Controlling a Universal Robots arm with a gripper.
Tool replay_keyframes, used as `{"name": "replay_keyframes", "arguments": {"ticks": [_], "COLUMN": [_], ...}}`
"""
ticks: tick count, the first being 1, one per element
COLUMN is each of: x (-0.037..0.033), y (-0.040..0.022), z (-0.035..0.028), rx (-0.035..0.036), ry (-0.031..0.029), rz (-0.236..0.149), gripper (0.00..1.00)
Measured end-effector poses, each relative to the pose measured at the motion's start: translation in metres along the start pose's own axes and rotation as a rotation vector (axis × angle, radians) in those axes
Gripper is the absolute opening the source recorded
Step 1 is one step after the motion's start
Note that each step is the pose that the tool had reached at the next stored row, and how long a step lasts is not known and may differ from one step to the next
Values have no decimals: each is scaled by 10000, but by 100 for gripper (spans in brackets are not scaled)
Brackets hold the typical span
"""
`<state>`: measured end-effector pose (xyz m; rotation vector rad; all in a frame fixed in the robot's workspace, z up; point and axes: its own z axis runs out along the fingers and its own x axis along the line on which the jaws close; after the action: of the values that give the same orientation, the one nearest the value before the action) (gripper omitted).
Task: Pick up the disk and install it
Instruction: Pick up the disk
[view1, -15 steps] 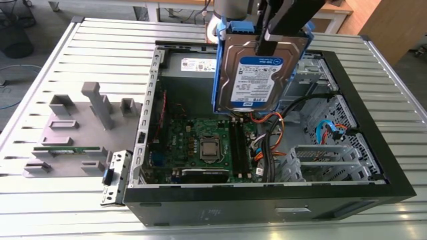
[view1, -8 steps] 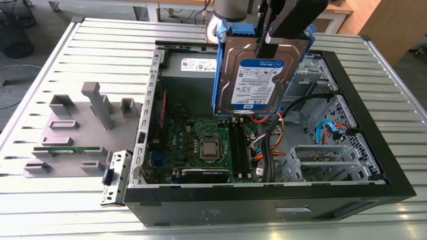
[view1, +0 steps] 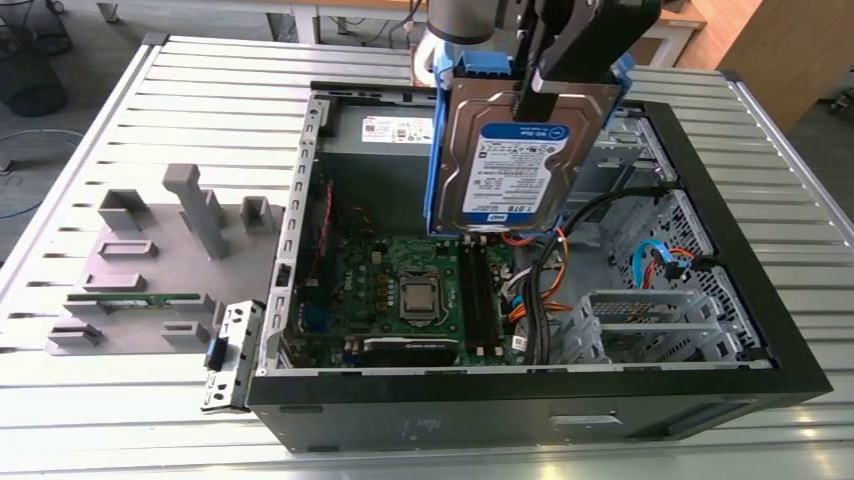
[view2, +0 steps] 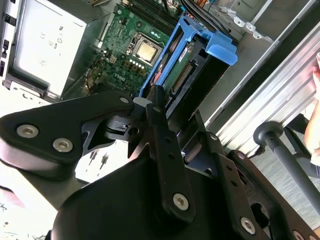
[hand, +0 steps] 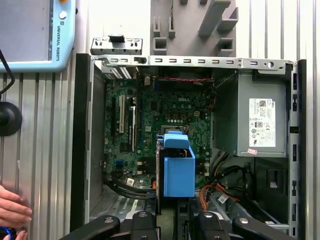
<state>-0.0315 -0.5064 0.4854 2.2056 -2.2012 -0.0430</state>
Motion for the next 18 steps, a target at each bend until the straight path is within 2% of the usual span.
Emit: {"name": "replay_keyframes", "arguments": {"ticks": [8, 18], "x": [80, 245], "y": [0, 0], "z": [3, 10], "rx": [0, 0], "ry": [2, 3], "rz": [0, 0], "gripper": [35, 35]}}
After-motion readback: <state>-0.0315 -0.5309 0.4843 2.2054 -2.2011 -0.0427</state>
